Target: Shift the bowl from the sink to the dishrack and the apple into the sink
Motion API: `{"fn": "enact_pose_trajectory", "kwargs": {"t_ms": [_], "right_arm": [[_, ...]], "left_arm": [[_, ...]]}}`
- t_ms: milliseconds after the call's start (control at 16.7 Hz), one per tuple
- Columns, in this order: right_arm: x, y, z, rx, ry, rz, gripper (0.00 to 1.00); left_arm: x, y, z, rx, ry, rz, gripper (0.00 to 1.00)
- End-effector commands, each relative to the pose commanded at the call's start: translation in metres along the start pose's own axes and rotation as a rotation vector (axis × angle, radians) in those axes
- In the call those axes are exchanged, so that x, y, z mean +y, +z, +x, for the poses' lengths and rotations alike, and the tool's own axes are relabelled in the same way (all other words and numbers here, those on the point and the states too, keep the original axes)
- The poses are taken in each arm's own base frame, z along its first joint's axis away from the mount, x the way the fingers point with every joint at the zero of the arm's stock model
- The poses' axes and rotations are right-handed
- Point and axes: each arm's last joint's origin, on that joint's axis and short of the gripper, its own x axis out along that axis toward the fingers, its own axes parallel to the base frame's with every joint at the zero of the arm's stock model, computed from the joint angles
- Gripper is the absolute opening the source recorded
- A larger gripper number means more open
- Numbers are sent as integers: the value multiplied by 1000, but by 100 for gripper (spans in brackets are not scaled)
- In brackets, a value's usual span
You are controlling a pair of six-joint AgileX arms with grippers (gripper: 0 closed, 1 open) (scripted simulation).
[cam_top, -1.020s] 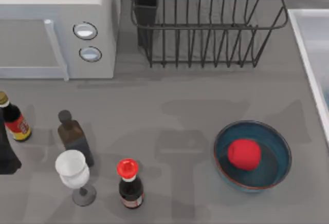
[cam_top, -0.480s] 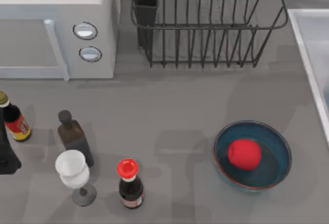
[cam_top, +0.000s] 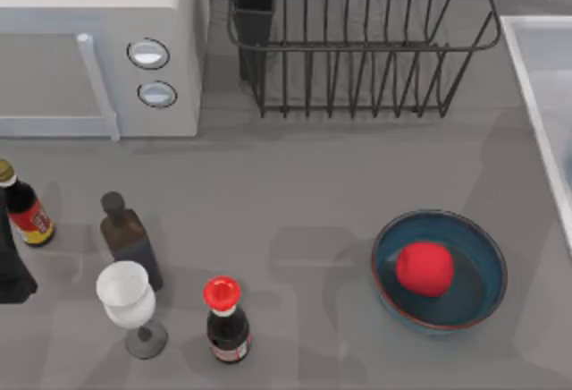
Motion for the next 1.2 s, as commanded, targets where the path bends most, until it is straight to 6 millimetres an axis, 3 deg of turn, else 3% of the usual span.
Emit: {"fn": "enact_pose_trajectory", "kwargs": {"t_ms": [300,720,1020,1200], "right_arm": [[1,1,8,4,1,0,100],[0,1,93,-4,-1,0,100],[0,0,100,0,0,0,100],[0,0,100,0,0,0,77]], "left_arm": [[0,0,0,0,0,0,100],[0,0,0,0,0,0,100],[0,0,0,0,0,0,100],[0,0,0,0,0,0,100]]}}
